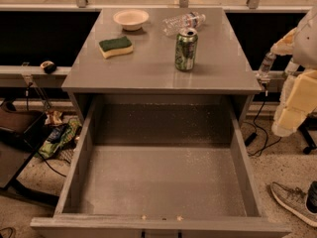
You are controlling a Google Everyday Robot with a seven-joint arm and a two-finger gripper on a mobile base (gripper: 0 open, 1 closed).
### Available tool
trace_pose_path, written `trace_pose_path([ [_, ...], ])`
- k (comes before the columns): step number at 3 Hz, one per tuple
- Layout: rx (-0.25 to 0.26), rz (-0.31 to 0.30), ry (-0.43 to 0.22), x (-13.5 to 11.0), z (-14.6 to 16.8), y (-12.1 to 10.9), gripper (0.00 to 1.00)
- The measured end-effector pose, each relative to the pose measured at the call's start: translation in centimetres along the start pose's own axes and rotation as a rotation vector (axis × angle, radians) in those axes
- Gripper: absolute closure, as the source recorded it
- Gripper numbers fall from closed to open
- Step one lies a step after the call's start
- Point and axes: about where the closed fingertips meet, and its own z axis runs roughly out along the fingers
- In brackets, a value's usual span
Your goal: Place green can into top drawer
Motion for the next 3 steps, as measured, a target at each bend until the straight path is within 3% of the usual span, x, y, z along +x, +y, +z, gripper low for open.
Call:
trace_pose_path([
  [1,0.0,0.0,0.0,0.0,0.0,0.0,0.0],
  [2,0.002,0.064,-0.058,-0.1,0.8,-1.8,0.0],
  [3,0.036,0.166,-0.22,-0.4,2.8,-7.9,0.0],
])
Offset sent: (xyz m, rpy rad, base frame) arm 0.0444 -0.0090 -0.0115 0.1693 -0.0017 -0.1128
